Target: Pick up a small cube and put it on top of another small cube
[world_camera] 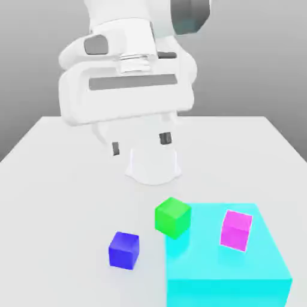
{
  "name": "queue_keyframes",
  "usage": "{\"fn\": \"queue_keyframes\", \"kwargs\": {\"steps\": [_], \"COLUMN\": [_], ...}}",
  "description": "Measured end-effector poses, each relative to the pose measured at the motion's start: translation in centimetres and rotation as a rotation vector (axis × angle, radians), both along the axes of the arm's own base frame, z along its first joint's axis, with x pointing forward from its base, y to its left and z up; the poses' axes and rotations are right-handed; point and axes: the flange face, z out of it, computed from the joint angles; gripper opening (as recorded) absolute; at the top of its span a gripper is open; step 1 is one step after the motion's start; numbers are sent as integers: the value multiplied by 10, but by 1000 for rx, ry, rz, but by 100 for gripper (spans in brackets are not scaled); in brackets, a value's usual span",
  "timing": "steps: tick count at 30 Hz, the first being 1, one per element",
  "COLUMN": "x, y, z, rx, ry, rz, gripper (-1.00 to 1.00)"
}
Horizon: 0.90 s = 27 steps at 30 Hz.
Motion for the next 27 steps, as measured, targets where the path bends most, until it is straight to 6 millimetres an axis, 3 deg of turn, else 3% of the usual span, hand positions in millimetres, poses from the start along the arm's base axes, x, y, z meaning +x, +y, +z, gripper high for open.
{"fn": "queue_keyframes", "kwargs": {"steps": [7,14,16,27], "x": [-21,-62,-72,-70], "y": [-6,-24,-29,-31], "z": [-98,-174,-188,-237], "rx": [-102,-215,-242,-262], "ry": [114,227,251,252], "rz": [245,487,541,567], "gripper": [0,0,0,0]}}
